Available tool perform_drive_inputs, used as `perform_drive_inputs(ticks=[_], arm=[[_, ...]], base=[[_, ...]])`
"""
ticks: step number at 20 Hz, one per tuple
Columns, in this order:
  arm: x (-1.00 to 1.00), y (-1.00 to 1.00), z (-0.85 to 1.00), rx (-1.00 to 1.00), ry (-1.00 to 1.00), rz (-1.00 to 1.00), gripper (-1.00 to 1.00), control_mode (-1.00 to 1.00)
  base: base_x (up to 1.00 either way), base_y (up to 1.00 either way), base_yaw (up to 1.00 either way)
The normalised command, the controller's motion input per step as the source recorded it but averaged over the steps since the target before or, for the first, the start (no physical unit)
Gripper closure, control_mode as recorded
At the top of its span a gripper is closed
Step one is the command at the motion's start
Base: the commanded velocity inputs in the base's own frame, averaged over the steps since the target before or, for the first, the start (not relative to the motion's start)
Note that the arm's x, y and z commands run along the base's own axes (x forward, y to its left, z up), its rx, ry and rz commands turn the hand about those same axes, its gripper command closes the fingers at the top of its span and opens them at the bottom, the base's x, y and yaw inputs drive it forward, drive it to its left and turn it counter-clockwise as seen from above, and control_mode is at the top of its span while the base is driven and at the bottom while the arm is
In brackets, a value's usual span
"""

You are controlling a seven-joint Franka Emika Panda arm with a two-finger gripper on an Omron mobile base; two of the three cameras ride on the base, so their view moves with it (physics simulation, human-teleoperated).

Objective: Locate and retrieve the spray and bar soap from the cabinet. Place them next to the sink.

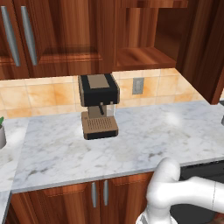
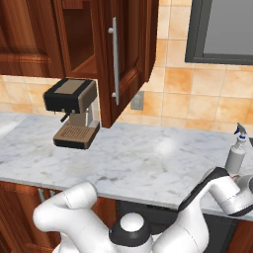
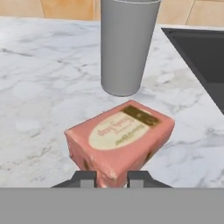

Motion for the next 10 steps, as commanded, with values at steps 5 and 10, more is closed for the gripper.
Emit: perform_drive_inputs(ticks=[5,10], arm=[[0.09,-0.10,-0.20,0.00,0.00,0.00,1.00,-1.00],[0.11,-0.07,-0.21,0.00,0.00,0.00,1.00,-1.00]], base=[[0.00,0.00,0.00],[0.00,0.00,0.00]])
